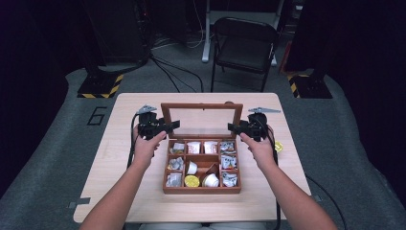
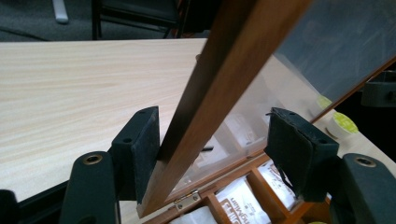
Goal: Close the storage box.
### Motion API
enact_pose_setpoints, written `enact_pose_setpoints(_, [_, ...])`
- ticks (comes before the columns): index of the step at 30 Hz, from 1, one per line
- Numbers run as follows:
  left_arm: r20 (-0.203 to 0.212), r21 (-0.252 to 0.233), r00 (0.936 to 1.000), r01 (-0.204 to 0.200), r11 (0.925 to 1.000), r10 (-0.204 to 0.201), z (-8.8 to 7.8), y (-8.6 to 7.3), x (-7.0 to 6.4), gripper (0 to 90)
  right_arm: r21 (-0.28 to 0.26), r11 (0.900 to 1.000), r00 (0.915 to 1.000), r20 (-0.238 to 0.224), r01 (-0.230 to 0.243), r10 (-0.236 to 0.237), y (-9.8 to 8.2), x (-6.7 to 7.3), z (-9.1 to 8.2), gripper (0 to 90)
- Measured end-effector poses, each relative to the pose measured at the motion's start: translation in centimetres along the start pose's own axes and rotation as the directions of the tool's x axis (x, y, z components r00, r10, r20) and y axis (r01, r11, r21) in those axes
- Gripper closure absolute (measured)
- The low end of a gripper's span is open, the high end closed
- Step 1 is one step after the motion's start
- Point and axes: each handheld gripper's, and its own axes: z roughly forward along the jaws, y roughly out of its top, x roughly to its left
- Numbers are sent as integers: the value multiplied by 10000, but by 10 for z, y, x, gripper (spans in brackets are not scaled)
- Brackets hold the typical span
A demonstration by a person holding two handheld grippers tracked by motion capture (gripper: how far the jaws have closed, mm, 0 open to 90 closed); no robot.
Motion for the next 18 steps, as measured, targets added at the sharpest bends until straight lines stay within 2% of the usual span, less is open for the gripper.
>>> enact_pose_setpoints(2, [136, -44, 9999, -43, 10000, 43, -4, 1, -3, 340, -133, 9998, 9999, -37, 160, -161, 1, 3, -6, 389])
enact_pose_setpoints(6, [157, -6, 9996, -224, 9997, 224, -9, 1, -7, 333, -292, 9992, 9996, -135, 263, -267, 1, 7, -13, 390])
enact_pose_setpoints(8, [186, 141, 9991, -383, 9992, 381, -13, 0, -10, 331, -359, 9990, 9993, -242, 276, -285, 0, 10, -19, 402])
enact_pose_setpoints(11, [305, -10, 9986, -432, 9991, 432, -19, -4, -12, 332, -359, 9984, 9983, -377, 441, -454, -1, 13, -26, 425])
enact_pose_setpoints(13, [394, 9, 9984, -407, 9992, 407, -26, -9, -14, 331, -293, 9964, 9962, -322, 800, -809, -2, 18, -32, 433])
enact_pose_setpoints(14, [394, 9, 9984, -407, 9992, 407, -26, -9, -14, 331, -293, 9964, 9962, -322, 800, -809, -2, 18, -32, 433])
enact_pose_setpoints(15, [349, 55, 9979, -554, 9985, 551, -28, -10, -16, 332, -162, 9932, 9930, -254, 1153, -1157, -5, 21, -35, 434])
enact_pose_setpoints(16, [350, 94, 9973, -655, 9978, 651, -29, -11, -17, 332, -162, 9932, 9930, -254, 1153, -1157, -5, 21, -35, 434])
enact_pose_setpoints(17, [331, 149, 9955, -899, 9958, 893, -33, -14, -20, 331, -79, 9893, 9891, -199, 1458, -1459, -7, 25, -39, 433])
enact_pose_setpoints(18, [331, 149, 9955, -899, 9958, 893, -33, -14, -20, 331, -81, 9876, 9874, -211, 1567, -1568, -8, 26, -40, 433])
